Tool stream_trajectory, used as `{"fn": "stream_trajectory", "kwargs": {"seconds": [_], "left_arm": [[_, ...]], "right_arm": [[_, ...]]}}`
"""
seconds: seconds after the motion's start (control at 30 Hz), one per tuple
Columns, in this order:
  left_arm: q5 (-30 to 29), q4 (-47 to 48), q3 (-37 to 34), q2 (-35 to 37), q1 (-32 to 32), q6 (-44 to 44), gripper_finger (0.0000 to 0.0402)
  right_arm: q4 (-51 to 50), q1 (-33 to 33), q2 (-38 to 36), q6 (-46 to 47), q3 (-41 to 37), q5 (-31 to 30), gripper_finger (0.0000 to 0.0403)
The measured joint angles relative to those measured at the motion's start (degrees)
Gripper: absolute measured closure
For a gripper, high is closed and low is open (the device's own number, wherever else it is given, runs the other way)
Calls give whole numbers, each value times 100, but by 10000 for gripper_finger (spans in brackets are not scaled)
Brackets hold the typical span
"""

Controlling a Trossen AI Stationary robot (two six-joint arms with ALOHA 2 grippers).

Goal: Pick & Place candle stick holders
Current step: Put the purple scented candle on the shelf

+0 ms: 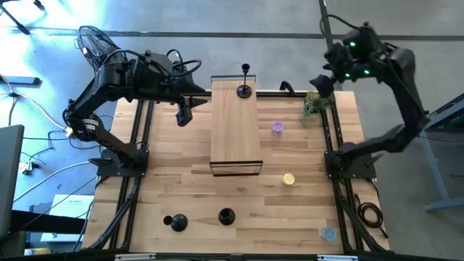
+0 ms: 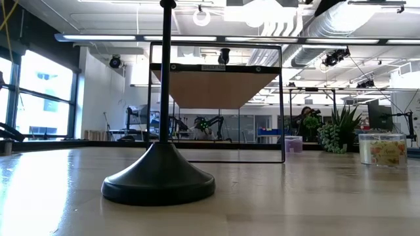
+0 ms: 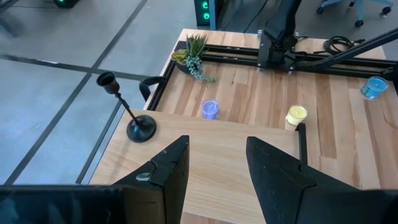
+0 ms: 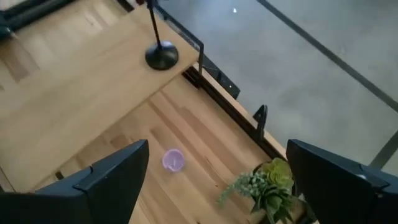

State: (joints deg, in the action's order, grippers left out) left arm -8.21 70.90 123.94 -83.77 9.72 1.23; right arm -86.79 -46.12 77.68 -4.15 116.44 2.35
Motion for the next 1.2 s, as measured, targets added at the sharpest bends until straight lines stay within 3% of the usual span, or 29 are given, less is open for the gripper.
{"fn": "stream_trajectory", "kwargs": {"seconds": [0.27, 0.43, 0.53, 0.87, 1.2], "left_arm": [[-2, 37, 0, 0, 1, -2, 245], [0, 146, 0, 0, 0, -6, 245], [0, 174, 0, 0, 0, -22, 245], [7, 293, 2, -30, 2, -107, 245], [11, 346, 2, -237, 0, -109, 245]], "right_arm": [[-289, 198, 755, 227, -52, -127, 27], [-307, 261, 986, 261, -161, -515, 29], [-313, 293, 1041, 263, -361, -347, 28], [-203, 560, 991, -38, -1688, -197, 27], [649, 768, 998, 25, -3001, -148, 31]]}}
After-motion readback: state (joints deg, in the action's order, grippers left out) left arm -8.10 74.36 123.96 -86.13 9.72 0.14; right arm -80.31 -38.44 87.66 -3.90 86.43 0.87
